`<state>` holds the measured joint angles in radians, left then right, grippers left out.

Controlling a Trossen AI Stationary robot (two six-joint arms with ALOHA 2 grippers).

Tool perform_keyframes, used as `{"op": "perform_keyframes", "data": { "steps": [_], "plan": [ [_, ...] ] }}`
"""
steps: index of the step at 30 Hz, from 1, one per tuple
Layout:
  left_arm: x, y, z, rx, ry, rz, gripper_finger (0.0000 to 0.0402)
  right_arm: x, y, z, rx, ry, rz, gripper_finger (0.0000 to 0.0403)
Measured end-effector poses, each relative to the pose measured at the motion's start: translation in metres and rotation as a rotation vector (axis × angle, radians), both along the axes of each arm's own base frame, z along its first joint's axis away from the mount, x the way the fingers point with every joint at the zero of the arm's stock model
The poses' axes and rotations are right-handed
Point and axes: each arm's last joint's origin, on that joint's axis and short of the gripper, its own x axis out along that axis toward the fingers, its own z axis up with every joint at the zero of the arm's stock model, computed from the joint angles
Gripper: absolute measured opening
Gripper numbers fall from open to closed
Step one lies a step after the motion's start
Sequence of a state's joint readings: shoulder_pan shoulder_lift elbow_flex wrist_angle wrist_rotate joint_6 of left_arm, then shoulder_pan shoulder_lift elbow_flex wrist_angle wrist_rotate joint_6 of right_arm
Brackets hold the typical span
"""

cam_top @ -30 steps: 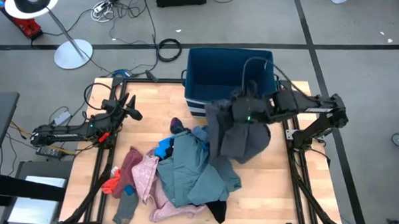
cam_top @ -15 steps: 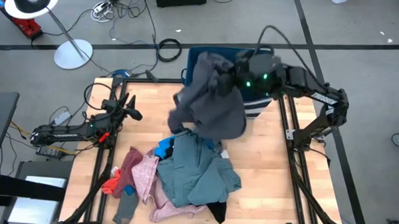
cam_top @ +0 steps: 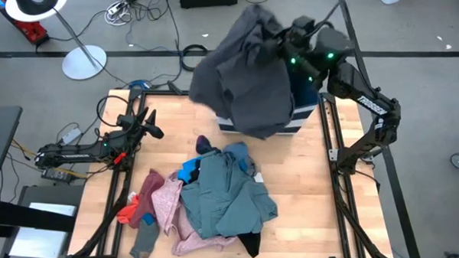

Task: Sort clothes
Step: Put the dark gray pants into the blue bin

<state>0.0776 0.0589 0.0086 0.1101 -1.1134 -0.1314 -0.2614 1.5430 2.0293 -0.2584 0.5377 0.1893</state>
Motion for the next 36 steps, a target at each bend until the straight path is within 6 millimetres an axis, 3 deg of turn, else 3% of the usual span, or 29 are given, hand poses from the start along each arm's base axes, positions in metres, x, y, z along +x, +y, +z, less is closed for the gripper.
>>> {"op": "perform_keyframes", "data": {
  "steps": [10,15,24,36],
  "plan": [
    [0.000,0.000,0.000,0.000,0.000,0.000,0.0170,-0.018,-0.011,0.030,-0.172,-0.256,-0.059,0.0008],
    [0.000,0.000,0.000,0.000,0.000,0.000,0.0170,-0.023,-0.020,0.030,-0.202,-0.205,-0.124,0.0008],
    [0.000,0.000,0.000,0.000,0.000,0.000,0.0170,-0.020,-0.046,-0.017,0.010,0.271,-0.306,0.0008],
    [0.000,0.000,0.000,0.000,0.000,0.001,0.0170,-0.024,-0.054,-0.076,0.367,0.606,-0.136,0.0008]
  ]
}}
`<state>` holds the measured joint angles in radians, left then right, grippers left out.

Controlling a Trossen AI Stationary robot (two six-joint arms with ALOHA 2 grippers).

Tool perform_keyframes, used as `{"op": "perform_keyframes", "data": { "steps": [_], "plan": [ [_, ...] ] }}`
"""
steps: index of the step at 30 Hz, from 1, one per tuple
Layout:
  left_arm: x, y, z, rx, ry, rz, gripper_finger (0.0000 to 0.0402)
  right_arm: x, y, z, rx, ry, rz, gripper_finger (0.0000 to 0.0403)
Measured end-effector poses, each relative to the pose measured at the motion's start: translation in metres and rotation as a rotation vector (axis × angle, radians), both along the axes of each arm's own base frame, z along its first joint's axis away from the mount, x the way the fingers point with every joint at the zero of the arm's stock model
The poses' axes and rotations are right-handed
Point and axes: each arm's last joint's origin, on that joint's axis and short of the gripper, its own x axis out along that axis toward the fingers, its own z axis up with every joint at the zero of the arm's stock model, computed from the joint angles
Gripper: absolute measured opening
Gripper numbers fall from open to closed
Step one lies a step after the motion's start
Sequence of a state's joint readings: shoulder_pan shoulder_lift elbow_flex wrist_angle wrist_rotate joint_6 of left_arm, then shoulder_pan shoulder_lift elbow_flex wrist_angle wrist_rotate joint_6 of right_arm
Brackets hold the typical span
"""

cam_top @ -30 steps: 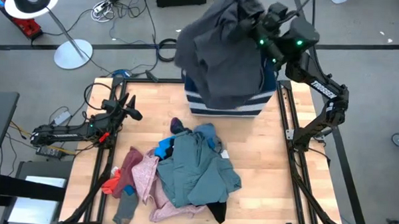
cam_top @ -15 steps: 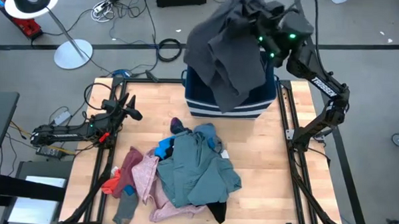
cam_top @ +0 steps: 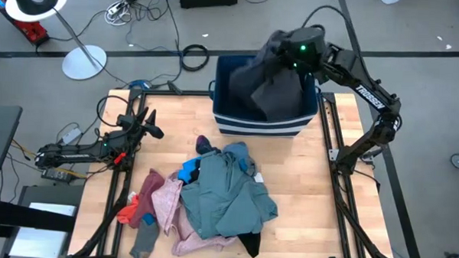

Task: Sort clothes
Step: Put the dark gray pants into the blue bin

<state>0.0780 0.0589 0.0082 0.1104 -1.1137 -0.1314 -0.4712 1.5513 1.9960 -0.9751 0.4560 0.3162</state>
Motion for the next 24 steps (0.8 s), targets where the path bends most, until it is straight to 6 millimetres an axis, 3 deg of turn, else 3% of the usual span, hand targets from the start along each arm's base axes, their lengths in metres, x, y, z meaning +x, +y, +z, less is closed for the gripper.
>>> {"op": "perform_keyframes", "data": {
  "steps": [14,24],
  "plan": [
    [0.000,0.000,0.000,0.000,-0.001,0.000,0.0170,0.016,-0.019,-0.094,0.326,0.131,0.054,0.0008],
    [0.000,0.000,0.000,0.000,0.000,0.000,0.0170,0.008,-0.034,-0.160,0.519,0.208,0.052,0.0008]
  ]
}}
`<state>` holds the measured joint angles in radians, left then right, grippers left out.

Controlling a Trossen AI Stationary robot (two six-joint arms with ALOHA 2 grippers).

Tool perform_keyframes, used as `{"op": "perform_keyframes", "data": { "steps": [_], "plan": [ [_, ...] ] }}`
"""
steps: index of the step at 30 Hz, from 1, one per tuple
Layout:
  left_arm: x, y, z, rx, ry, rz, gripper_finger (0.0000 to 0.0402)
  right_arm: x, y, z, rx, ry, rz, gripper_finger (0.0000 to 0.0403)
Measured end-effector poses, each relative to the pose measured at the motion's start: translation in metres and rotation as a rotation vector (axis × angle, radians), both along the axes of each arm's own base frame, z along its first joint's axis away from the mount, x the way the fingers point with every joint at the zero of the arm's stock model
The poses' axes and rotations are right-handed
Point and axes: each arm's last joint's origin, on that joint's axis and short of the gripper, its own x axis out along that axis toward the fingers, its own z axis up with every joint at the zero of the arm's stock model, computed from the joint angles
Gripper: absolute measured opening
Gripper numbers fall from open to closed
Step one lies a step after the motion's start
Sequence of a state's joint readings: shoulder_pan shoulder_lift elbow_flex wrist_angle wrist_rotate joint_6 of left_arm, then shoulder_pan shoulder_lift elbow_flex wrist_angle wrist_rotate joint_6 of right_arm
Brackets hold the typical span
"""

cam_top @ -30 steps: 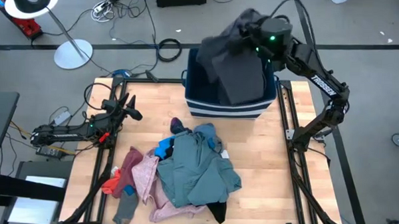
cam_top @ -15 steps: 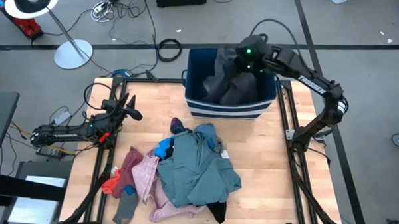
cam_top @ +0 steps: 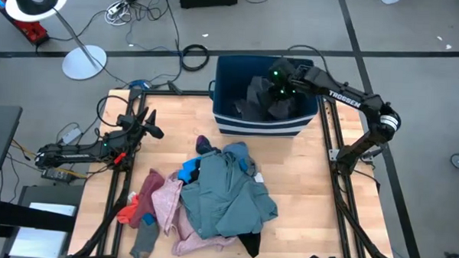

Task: Sort clothes
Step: Put the dark gray pants into the blue bin, then put the gray pants into the blue bin

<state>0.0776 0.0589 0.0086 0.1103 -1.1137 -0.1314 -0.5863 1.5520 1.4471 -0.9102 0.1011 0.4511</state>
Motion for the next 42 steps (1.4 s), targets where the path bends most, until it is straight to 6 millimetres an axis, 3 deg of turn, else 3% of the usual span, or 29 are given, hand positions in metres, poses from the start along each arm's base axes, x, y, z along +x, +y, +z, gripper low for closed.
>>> {"op": "perform_keyframes", "data": {
  "steps": [10,20,25,29,36,42],
  "plan": [
    [0.000,0.000,0.000,0.000,0.000,0.000,0.0170,-0.005,-0.007,-0.038,-0.014,0.060,0.051,0.0021],
    [0.000,0.000,0.000,0.000,0.000,0.000,0.0170,-0.001,-0.008,-0.033,-0.040,0.020,0.049,0.0136],
    [0.000,0.000,0.000,0.000,0.000,0.000,0.0170,-0.003,-0.007,-0.009,-0.021,0.019,0.060,0.0186],
    [0.000,0.000,0.000,0.000,0.000,0.000,0.0170,-0.006,-0.004,0.018,-0.021,0.015,0.063,0.0205],
    [0.000,0.000,0.000,0.000,0.000,0.000,0.0170,-0.013,0.013,0.077,-0.054,-0.022,0.091,0.0203],
    [0.000,0.000,0.000,0.000,0.000,0.000,0.0170,-0.031,0.044,0.125,-0.151,-0.125,0.097,0.0184]
  ]
}}
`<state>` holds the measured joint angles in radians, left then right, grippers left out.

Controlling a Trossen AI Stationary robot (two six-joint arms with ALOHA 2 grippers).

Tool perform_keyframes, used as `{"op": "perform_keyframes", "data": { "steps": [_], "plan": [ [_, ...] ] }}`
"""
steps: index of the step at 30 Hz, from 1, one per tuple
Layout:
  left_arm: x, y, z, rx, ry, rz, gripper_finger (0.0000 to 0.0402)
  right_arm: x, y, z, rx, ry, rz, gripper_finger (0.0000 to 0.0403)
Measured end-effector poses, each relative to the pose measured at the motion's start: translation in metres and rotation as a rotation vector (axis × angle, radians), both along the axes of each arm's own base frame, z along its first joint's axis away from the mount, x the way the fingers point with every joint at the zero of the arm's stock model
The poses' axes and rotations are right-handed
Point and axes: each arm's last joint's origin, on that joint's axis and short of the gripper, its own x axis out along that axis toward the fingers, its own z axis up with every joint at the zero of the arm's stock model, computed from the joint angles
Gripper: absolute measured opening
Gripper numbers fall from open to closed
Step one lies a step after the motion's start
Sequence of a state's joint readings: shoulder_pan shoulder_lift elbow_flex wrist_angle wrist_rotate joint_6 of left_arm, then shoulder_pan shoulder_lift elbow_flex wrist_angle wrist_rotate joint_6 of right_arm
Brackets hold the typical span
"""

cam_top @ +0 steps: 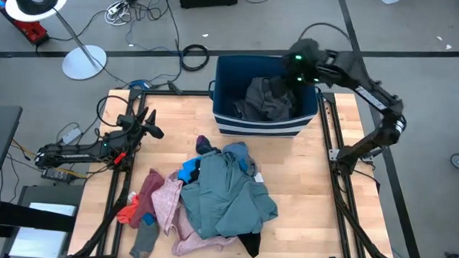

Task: Sort clothes
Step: Put the gray pants into the blue bin

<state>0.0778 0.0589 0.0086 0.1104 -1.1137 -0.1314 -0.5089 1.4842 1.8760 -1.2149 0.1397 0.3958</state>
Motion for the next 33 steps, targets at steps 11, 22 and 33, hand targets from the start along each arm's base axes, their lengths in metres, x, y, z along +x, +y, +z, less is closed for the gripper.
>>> {"op": "perform_keyframes", "data": {
  "steps": [11,22,33],
  "plan": [
    [0.000,0.000,0.000,0.000,-0.001,0.000,0.0170,-0.036,0.076,0.035,0.026,-0.191,0.049,0.0160],
    [0.005,-0.002,0.001,-0.037,-0.105,-0.182,0.0170,-0.022,0.139,0.024,0.117,-0.190,0.076,0.0158],
    [0.010,-0.011,0.013,-0.142,-0.174,-0.600,0.0170,0.010,0.209,-0.018,0.133,-0.116,0.078,0.0155]
  ]
}}
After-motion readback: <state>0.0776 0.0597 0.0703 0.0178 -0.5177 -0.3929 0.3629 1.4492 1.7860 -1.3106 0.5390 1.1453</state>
